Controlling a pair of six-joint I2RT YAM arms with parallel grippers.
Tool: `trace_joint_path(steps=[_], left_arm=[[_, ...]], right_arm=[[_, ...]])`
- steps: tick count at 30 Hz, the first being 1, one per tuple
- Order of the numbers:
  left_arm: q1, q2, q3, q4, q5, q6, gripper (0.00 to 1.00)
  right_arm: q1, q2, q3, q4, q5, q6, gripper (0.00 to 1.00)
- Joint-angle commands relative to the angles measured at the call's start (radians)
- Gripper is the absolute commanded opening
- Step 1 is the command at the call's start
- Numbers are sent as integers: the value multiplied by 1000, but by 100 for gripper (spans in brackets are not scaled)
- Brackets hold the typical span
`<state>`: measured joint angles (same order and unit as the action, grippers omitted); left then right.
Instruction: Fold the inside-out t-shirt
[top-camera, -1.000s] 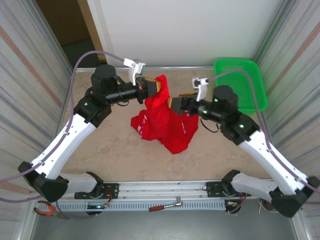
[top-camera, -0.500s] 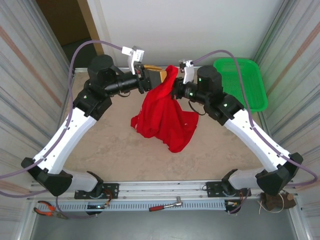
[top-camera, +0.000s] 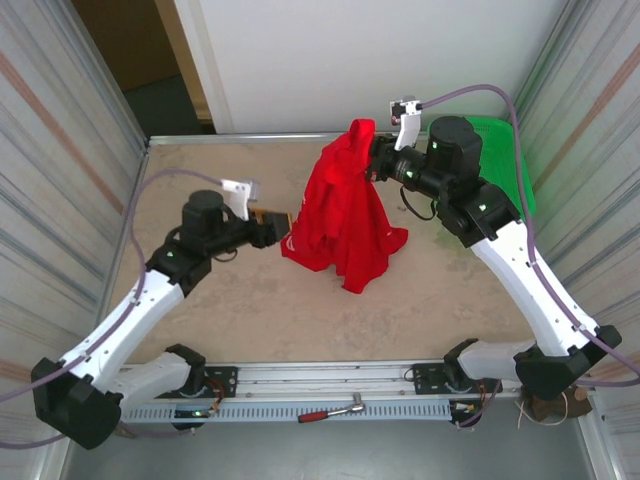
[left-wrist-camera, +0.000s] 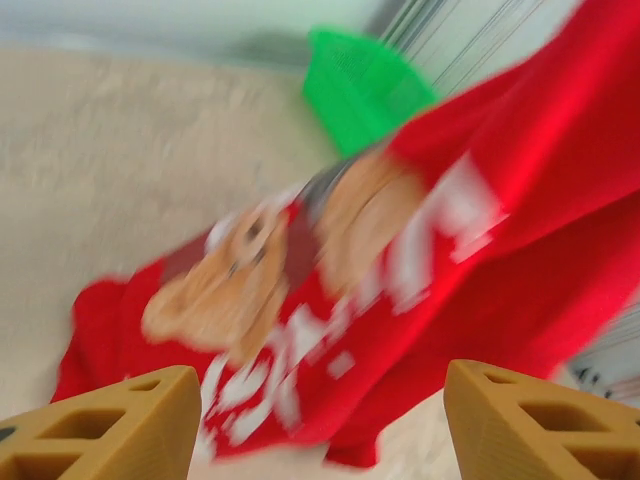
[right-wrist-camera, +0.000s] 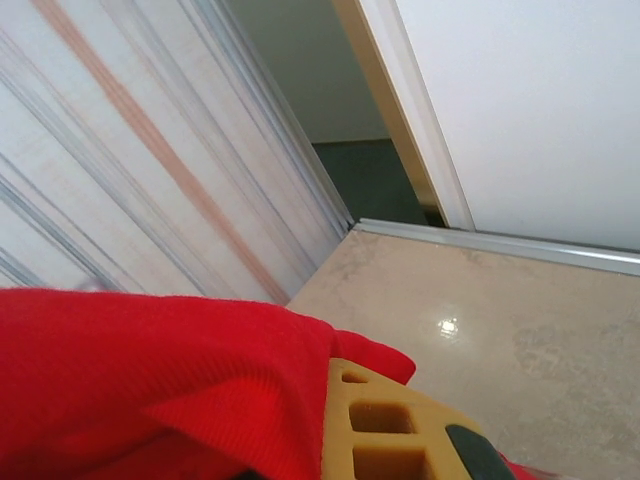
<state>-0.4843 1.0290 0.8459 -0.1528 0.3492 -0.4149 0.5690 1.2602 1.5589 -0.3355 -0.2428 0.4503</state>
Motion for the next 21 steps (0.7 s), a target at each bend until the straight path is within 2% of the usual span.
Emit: trace_joint_path(steps=[1, 8, 12, 13, 14, 15, 16, 17, 19, 21], left_arm=[[-37, 19, -67, 134, -52, 32, 67], [-112, 150, -129, 359, -24, 30, 69], [-134, 244, -112, 428, -23, 23, 70], [-135, 273, -97, 433, -28, 21, 67], [-134, 309, -77, 442, -24, 27, 51], [-132, 338, -44, 425, -22, 42, 27], [-127, 349, -6, 384, -37, 59, 8], [-114, 344, 43, 329, -55, 82, 0], [-57, 293, 130, 260, -42, 100, 0], [27, 224, 240, 226, 27, 64, 0]], right_arm=[[-3, -25, 43, 10, -13, -19, 0], [6, -33, 50, -26, 5, -10, 0], [5, -43, 59, -45, 17, -10, 0], [6, -45, 64, -50, 19, -11, 0], [5, -49, 70, -56, 19, -13, 0], [3, -54, 78, -65, 21, -14, 0], [-2, -57, 91, -78, 28, -23, 0], [-12, -62, 107, -96, 39, -34, 0], [-62, -74, 134, -114, 39, -39, 0], [-132, -82, 154, -117, 33, -24, 0]])
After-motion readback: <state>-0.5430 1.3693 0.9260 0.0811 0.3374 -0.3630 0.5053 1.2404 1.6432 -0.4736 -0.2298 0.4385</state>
